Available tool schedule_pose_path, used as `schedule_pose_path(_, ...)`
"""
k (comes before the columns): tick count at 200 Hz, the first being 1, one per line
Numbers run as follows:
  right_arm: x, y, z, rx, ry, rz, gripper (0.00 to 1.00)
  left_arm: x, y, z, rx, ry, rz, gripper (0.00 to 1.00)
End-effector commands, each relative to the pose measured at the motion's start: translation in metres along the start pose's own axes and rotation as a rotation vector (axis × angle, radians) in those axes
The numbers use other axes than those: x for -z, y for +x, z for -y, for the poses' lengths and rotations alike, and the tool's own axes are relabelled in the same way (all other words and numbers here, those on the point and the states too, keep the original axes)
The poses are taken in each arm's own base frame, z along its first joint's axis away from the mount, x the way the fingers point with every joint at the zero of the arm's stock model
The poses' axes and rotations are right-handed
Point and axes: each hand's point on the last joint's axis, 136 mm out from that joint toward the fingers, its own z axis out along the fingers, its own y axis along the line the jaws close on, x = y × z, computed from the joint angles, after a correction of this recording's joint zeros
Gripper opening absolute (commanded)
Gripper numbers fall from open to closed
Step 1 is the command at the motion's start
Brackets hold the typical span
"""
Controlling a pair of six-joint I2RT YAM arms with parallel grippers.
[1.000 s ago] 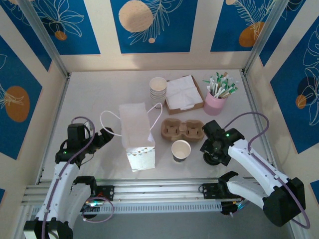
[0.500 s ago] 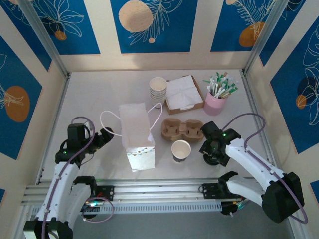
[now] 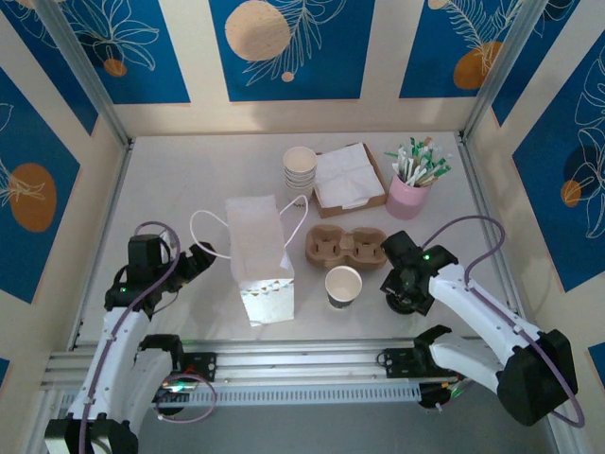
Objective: Pack the takeout coffee
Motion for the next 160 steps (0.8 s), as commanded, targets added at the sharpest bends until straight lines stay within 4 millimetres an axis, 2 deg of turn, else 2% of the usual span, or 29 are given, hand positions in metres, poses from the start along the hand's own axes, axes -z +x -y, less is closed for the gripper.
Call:
schedule_pose_path(1, 0.016, -0.001, -0.001, -0.007, -0.032, 0.003, 0.71, 0.0, -0.002, -0.005, 0.01, -0.014, 0.01, 0.92)
schedule_pose_path(54, 0.053, 0.0, -0.015, 0.067, -0.159, -0.009, 0.7, 0.0, -0.002, -0.004, 0.009, -0.013, 0.011, 0.92)
schedule_pose_path(97, 0.104, 0.007, -0.045, 0.261, -0.353, -0.008, 0.7, 0.001, -0.001, -0.003, 0.008, -0.011, 0.009, 0.91)
schedule_pose_path(125, 0.13, 0.024, -0.064, 0.391, -0.442, -0.075, 0.7, 0.004, -0.003, -0.002, 0.001, -0.013, 0.017, 0.91)
schedule_pose_path(160, 0.139, 0.049, -0.092, 0.55, -0.482, -0.137, 0.7, 0.007, -0.004, -0.002, 0.0, -0.017, 0.033, 0.91)
